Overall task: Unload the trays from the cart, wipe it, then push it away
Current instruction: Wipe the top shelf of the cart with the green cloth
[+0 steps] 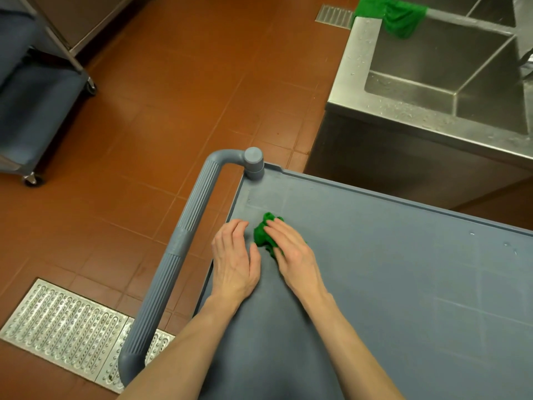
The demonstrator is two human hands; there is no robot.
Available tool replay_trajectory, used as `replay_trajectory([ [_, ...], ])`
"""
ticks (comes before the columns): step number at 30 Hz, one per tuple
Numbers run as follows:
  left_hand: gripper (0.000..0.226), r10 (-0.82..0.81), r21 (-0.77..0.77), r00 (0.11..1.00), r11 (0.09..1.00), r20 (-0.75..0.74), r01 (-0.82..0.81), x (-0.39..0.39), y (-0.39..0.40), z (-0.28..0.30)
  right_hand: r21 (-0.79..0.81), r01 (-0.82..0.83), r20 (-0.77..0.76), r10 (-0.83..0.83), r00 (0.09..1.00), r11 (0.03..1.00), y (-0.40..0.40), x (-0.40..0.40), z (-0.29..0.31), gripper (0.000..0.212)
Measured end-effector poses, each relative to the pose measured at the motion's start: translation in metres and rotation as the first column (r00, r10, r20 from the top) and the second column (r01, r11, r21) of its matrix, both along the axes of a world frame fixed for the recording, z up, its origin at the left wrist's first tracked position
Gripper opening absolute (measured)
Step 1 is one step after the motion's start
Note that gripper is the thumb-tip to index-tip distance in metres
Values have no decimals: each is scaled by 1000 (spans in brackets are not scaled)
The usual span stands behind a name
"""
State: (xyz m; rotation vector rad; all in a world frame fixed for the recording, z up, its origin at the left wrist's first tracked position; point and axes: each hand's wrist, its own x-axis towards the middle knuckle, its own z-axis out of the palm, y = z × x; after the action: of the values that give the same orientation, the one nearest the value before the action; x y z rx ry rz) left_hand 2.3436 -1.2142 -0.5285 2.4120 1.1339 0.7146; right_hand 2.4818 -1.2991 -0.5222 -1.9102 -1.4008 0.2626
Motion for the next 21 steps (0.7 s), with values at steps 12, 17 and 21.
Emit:
replay_trajectory([
  [12,47,-45,4,999,999,11,45,0,1,3,-31,-62,-33,61,998,998,93,-4,17,42],
  [17,49,-45,-32,997,999,-58,43,1,2,5,-52,153,-3,-153,988,987,96,25,16,44],
  [21,49,-30,-43,994,999,-104,25,1,4,5,-33,292,9,-292,956,956,78,63,16,43],
])
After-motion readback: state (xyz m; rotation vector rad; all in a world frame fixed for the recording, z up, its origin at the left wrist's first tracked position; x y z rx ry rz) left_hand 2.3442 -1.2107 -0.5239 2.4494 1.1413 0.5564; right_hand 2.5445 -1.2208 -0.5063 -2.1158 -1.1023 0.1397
